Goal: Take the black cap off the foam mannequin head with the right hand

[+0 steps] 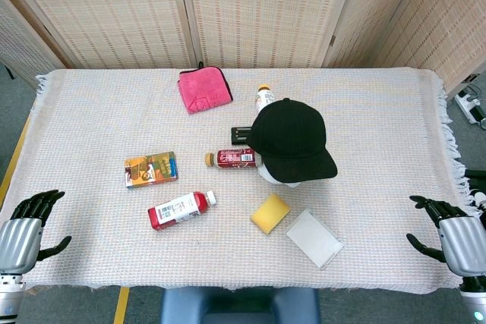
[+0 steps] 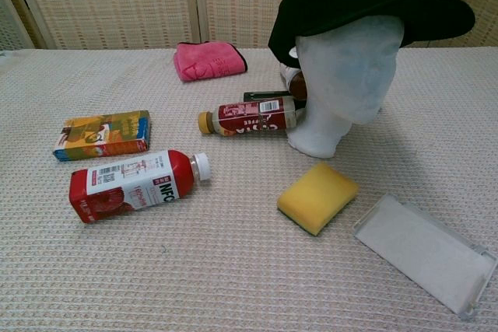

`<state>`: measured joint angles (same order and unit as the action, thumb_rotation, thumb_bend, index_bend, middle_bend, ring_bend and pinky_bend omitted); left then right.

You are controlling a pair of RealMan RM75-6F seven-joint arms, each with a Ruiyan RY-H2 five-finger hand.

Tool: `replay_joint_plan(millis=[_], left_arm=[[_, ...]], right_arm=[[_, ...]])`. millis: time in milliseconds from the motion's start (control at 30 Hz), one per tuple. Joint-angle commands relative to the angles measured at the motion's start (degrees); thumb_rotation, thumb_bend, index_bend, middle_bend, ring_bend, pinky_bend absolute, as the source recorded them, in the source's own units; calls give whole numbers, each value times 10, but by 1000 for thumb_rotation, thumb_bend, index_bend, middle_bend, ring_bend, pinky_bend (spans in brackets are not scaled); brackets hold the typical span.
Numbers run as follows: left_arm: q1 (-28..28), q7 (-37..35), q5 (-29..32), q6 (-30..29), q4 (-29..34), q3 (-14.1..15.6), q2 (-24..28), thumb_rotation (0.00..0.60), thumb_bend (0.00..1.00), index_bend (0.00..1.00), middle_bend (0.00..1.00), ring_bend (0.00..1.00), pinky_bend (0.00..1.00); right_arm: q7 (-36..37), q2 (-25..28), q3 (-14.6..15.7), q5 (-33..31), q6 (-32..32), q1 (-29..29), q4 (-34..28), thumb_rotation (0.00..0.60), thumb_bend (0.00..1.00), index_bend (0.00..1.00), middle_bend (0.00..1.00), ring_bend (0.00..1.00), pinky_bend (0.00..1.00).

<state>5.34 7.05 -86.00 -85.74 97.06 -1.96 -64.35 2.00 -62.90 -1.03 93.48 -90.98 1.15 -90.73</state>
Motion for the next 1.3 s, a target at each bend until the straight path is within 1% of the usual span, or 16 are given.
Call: replay_joint_plan(millis=[33, 600, 800, 867, 933, 1000, 1067, 1133, 1200, 1300], left_arm=[[0, 1, 2, 2, 0, 0, 0, 600, 222, 201, 196, 170, 209], [-4, -1, -6, -4, 14, 2, 11, 600, 223, 201, 195, 170, 209], [-2, 0, -5, 0, 14, 1, 8, 600, 223, 202, 195, 170, 209], [0, 1, -5, 2, 14, 0, 7, 600, 223, 201, 195, 170, 209], [1, 1, -4, 4, 13, -1, 5, 600, 224, 201, 195, 170, 209], [3, 2, -3, 7, 11, -1, 3, 600, 222, 201, 196, 170, 209], [5, 2, -2, 9, 10, -2, 2, 600, 223, 201, 195, 170, 209], [6, 2, -2, 11, 10, -3, 1, 600, 222, 202, 196, 169, 209], [7, 2, -2, 12, 9, -3, 0, 600, 223, 202, 195, 169, 209], [8, 2, -2, 12, 9, -4, 0, 600, 222, 201, 195, 170, 209]], right_arm=[[-1, -2, 1, 0, 3, 1, 0, 600, 137, 246, 374, 346, 498], [12, -4, 10, 8, 14, 5, 9, 600, 138, 247, 374, 348, 497], [7, -4, 7, 11, 13, 8, 6, 598, 138, 246, 375, 389, 502], [3, -5, 6, 11, 14, 9, 5, 600, 139, 246, 374, 429, 551], [-2, -7, 4, 11, 17, 12, 2, 600, 138, 246, 375, 477, 623], [-5, -11, 1, 13, 19, 17, 0, 600, 138, 246, 384, 558, 708], [-10, -15, -4, 15, 22, 25, -3, 600, 138, 246, 395, 673, 808], [-14, -18, -10, 19, 28, 34, -8, 600, 137, 244, 395, 739, 876], [-23, -23, -18, 23, 36, 47, -16, 600, 130, 240, 395, 787, 925], [-38, -31, -33, 24, 51, 70, -29, 598, 119, 232, 388, 819, 958]])
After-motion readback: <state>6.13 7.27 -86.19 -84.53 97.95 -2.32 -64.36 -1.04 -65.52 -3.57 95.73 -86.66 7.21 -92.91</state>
